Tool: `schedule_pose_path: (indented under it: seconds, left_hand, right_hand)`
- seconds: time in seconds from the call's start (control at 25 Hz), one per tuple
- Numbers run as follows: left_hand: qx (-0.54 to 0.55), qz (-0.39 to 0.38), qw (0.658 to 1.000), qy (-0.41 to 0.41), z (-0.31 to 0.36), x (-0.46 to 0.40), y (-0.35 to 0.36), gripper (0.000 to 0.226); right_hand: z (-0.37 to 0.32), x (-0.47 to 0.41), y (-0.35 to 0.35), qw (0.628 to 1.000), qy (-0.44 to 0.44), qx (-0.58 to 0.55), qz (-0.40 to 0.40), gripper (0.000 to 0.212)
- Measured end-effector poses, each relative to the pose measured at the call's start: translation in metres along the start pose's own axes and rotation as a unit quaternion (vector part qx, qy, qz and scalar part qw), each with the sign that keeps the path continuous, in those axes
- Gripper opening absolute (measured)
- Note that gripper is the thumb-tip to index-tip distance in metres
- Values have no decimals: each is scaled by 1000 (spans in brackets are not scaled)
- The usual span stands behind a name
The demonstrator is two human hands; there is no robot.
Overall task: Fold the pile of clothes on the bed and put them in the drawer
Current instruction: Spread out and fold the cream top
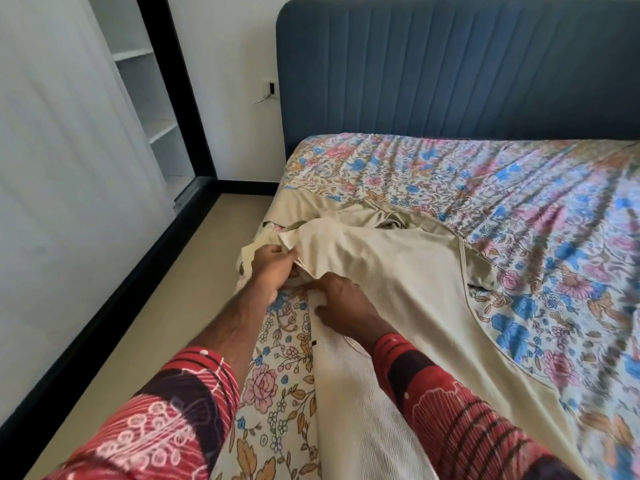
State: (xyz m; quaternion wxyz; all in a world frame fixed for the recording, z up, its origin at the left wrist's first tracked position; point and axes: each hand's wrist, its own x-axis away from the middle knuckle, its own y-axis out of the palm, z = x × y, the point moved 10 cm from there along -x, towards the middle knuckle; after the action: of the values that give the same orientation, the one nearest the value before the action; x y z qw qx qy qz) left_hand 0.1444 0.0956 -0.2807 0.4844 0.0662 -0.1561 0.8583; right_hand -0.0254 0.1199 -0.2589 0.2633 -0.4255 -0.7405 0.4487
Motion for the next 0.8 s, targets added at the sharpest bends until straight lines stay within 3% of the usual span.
schedule_pose_path:
  seconds: [0.12,0.28,0.4,0.48,0.64,0.8]
  left_hand:
    - [-65,46,991,111,40,-4,12,29]
    - [-142,-14,948,284,90,15,61,38]
    - [-226,-99,932,266,83,23,95,50]
    - [-269,-115,924,247,71,29,100,53]
    - [-260,-113,908,309,62,75,97,49]
    - [-237,-137,879,390,47,141,119,31]
  right_hand:
    - [4,6,-8,1000,-21,-12,8,58]
    - [17,8,-21,997,4,-44,66,57]
    - [30,13,-15,999,27,-19,25,56]
    - [41,25,-14,999,35,8,5,56]
    - [74,83,-44,997,70,-32,11,51]
    - [121,208,-93,976,195,-76,64,39]
